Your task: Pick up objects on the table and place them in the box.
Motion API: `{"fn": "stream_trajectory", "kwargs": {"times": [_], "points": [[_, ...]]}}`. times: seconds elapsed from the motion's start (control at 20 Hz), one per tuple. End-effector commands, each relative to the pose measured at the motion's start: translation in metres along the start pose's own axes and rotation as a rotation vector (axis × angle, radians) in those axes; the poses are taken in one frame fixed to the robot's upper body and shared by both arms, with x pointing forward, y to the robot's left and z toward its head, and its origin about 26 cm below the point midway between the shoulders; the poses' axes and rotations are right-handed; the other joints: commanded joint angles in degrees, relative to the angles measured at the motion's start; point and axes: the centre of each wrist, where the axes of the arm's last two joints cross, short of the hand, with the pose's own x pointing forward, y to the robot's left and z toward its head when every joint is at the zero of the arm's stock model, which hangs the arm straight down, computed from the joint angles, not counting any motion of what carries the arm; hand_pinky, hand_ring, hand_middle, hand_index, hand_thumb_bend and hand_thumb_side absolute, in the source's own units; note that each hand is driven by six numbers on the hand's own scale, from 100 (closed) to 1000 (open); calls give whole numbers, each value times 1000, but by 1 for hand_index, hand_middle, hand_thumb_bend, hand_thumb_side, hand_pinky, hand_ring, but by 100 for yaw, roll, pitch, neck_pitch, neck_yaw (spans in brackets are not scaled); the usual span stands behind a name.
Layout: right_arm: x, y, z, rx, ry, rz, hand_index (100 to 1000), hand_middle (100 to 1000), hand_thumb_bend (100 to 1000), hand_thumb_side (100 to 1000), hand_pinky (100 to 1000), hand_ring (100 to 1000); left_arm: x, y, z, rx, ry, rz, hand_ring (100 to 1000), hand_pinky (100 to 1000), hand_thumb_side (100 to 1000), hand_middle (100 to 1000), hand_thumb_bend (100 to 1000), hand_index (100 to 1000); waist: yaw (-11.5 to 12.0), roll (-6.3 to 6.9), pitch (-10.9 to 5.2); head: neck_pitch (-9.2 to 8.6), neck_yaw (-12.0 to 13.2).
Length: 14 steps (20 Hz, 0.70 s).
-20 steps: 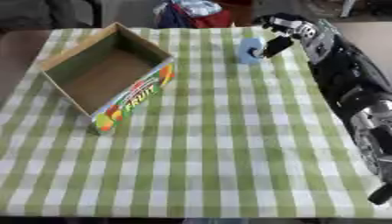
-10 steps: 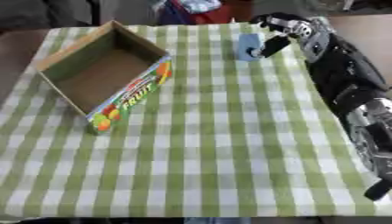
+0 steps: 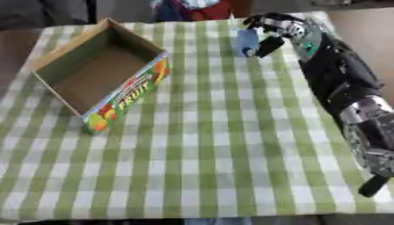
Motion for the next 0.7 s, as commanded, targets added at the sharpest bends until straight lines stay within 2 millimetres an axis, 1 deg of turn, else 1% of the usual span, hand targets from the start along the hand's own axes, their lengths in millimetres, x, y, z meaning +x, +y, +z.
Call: {"fn": "stream_trajectory", "kwargs": {"times": [0.05, 0.1, 0.15, 0.25, 0.4, 0.5, 0.7], "points": [[-1, -12, 4, -41, 8, 22, 977, 646, 119, 107, 901, 940, 8, 0, -4, -16, -35, -7, 695, 634, 694, 636, 122, 845, 9, -21, -65, -37, -20], [-1, -12, 5, -55, 6, 24, 950, 563, 100, 100, 867, 895, 8, 0, -4, -15, -35, -7, 695, 634, 693, 636, 122, 845, 8, -25, -66, -36, -17], [0, -13, 5, -86, -1, 23, 934, 509, 100, 100, 845, 863, 8, 0, -4, -15, -35, -6, 695, 634, 693, 636, 122, 845, 5, -31, -69, -35, -14], [5, -17, 4, -145, -24, 35, 924, 463, 100, 100, 834, 831, 8, 0, -4, -15, -34, -6, 695, 635, 693, 636, 121, 845, -2, -41, -82, -34, -11], [20, -28, 1, -215, -88, 66, 914, 446, 100, 100, 824, 815, 8, 0, -3, -14, -33, -6, 695, 635, 693, 636, 121, 846, -20, -56, -117, -25, -1], [35, -38, -1, -258, -143, 82, 912, 443, 100, 100, 828, 812, 7, 0, -3, -15, -31, -6, 695, 635, 693, 636, 121, 846, -34, -66, -144, -21, 6], [82, -61, -6, -325, -320, 143, 916, 449, 100, 100, 836, 817, 7, 0, -2, -17, -28, -4, 694, 636, 694, 636, 120, 846, -33, -75, -206, -4, -4]]}}
